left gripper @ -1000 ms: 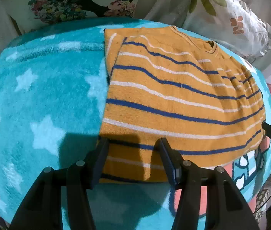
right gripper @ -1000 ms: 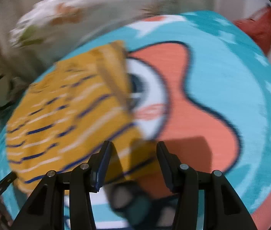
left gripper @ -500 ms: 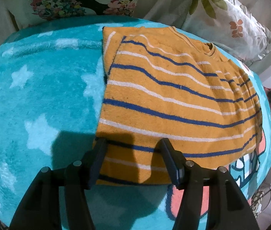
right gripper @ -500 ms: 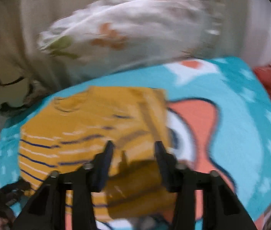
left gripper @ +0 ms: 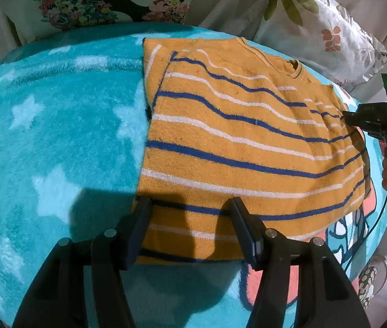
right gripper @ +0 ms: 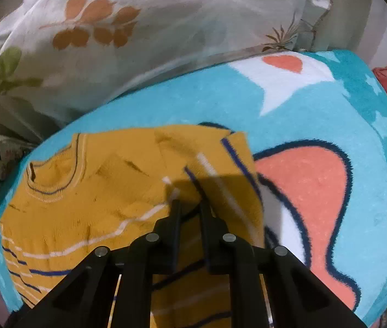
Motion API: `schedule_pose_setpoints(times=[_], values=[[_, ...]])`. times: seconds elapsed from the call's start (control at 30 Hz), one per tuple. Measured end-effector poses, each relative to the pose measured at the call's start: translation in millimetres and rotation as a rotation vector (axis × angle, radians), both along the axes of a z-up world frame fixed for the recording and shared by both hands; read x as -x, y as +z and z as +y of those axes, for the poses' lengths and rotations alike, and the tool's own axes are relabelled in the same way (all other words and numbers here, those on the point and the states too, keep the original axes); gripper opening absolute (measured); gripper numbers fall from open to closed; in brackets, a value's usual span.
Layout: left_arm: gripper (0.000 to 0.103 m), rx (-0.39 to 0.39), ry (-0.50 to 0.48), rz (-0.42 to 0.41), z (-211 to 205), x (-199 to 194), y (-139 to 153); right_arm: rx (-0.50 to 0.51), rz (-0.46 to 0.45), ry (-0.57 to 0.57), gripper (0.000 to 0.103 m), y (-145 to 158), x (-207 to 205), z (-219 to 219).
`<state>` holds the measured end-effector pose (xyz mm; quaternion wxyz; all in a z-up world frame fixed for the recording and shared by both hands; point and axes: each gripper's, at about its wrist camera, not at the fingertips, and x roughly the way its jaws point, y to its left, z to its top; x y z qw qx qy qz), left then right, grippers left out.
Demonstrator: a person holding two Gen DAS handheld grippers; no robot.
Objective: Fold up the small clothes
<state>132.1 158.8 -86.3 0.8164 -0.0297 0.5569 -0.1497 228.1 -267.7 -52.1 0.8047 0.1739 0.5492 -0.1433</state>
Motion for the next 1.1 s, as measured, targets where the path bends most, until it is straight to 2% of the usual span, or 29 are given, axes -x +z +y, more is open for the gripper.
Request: schedule_pose_setpoints(times=[0.13, 0.23, 0.37, 0.5, 0.63, 0.73, 0.8, 0.9, 0.97, 1.1], values=[[0.058, 0.006, 0.023, 0.005, -0.5, 0.2, 0.6, 0.104, 0.011, 0.05, 0.022, 11.7, 0.5, 7.7], [0.058, 0.01, 0.052, 0.014, 0.2, 4.0, 8.9, 0.144, -0.032, 0.112, 0.028, 27.9, 10.1, 21.1], [0.058, 0.047, 0.061, -0.063, -0.6, 9.1, 38.3, 0.165, -0.096, 0.192, 0.033, 49.3, 32.9, 37.1], [0.058, 0.034, 0.085, -0.076, -12.7, -24.2, 49.8, 0.086, -0.152, 0.304, 0.037, 56.2, 59.9, 58.1], [0.058, -0.038, 0.116, -0.062, -28.4, -78.8, 33.8, 0.03, -0.128, 0.393, 0.038, 39.7, 79.8, 73.9], [0.06, -0.103, 0.206, -0.03, -22.3, -108.7, 18.8, -0.004, -0.107, 0.414, 0.038, 28.2, 89.0, 66.9], [0.061, -0.029, 0.295, 0.011, -4.8, -122.5, 14.2, -0.012, -0.101, 0.416, 0.038, 24.8, 95.5, 57.1], [0.062, 0.018, 0.4, 0.03, 17.7, -127.2, 16.5, -0.03, -0.105, 0.408, 0.041, 24.6, 100.2, 33.1], [0.062, 0.014, 0.425, 0.02, 24.2, -122.5, 21.6, -0.037, -0.117, 0.392, 0.045, 26.7, 99.4, 17.4], [0.062, -0.053, 0.493, 0.008, 35.8, -105.0, 29.5, -0.069, -0.133, 0.374, 0.046, 29.7, 98.5, -2.2]])
